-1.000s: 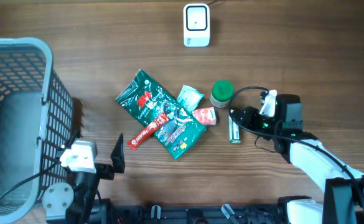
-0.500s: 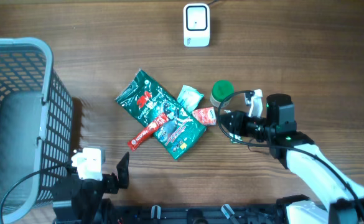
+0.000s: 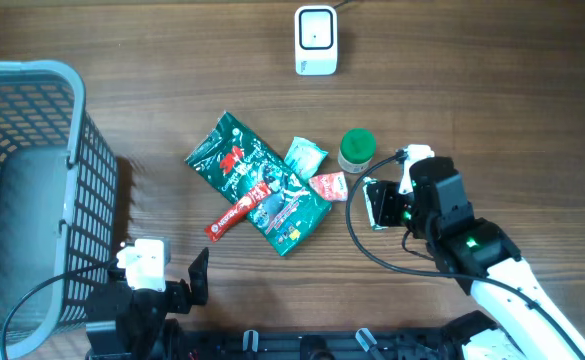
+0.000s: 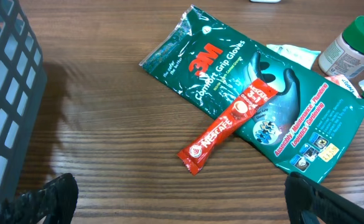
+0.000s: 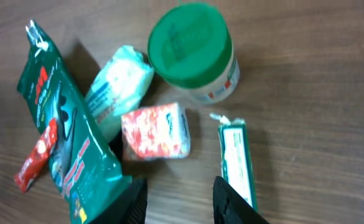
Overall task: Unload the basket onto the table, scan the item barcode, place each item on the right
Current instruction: 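Grasp the AXE box with the right gripper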
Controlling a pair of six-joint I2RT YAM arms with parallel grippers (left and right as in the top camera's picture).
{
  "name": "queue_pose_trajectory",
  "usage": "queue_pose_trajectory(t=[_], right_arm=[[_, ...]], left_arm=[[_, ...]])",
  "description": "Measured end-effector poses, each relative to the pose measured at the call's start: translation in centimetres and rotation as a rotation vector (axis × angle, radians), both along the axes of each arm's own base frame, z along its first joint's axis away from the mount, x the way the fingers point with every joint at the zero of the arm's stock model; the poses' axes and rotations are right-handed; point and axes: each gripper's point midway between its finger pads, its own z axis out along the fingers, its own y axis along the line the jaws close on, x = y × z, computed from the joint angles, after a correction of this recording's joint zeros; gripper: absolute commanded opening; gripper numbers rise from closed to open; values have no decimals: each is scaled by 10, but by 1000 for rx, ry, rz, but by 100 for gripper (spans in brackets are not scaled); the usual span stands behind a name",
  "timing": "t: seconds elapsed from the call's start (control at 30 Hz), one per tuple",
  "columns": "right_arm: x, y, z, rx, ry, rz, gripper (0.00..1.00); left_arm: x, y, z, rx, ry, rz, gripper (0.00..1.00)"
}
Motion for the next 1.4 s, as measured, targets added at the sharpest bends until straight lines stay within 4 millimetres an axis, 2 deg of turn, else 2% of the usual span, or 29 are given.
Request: queue_pose_trajectory(t=[0.07, 0.13, 0.17, 0.23, 0.27, 0.33, 0.4, 0.53, 0.7, 0.77, 0.87, 1.0, 1.07, 1.17, 1.2, 1.27, 1.3, 1.33, 1.37, 1.4], right_arm=[[7, 1, 6, -12, -45, -31, 35], [15, -2, 11, -19, -83, -68, 41], [17, -4, 10, -27, -83, -78, 43], [18, -6, -8, -61, -27, -97, 43], [17, -7, -21, -71, 17, -108, 38], [19, -6, -44, -82, 85, -134, 20], [21, -10, -56, -98, 114, -177, 6], [13, -39, -80, -140, 217, -376, 5], [7, -61, -96, -211, 259, -512, 4], [6, -63, -102, -219, 276, -532, 4], [3, -47, -108, -183, 314, -440, 4], [-5, -9, -106, -96, 352, -171, 4], [-12, 13, -93, -23, 342, -15, 4], [-22, 24, -85, 16, 354, 78, 4], [-26, 25, -85, 20, 362, 98, 7], [-30, 26, -85, 18, 373, 117, 35], [-30, 25, -84, 16, 369, 120, 66], [-29, 25, -81, 16, 359, 119, 82], [-27, 25, -79, 10, 346, 120, 92], [-23, 22, -77, -6, 331, 109, 92]], left_arm=[[0, 0, 0, 0, 1, 0, 100], [0, 0, 0, 0, 0, 0, 100], [0, 0, 0, 0, 0, 0, 100], [0, 0, 0, 0, 0, 0, 100], [0, 0, 0, 0, 0, 0, 100], [0, 0, 0, -1, 0, 0, 100], [0, 0, 0, 0, 0, 0, 100], [0, 0, 0, 0, 1, 0, 100], [0, 0, 0, 0, 0, 0, 100], [0, 0, 0, 0, 0, 0, 100], [0, 0, 0, 0, 0, 0, 100], [0, 0, 0, 0, 0, 0, 100], [0, 0, 0, 0, 0, 0, 100], [0, 0, 0, 0, 0, 0, 100], [0, 0, 0, 0, 0, 0, 100], [0, 0, 0, 0, 0, 0, 100], [0, 0, 0, 0, 0, 0, 100], [0, 0, 0, 0, 0, 0, 100], [0, 0, 0, 0, 0, 0, 100], [0, 0, 0, 0, 0, 0, 100]])
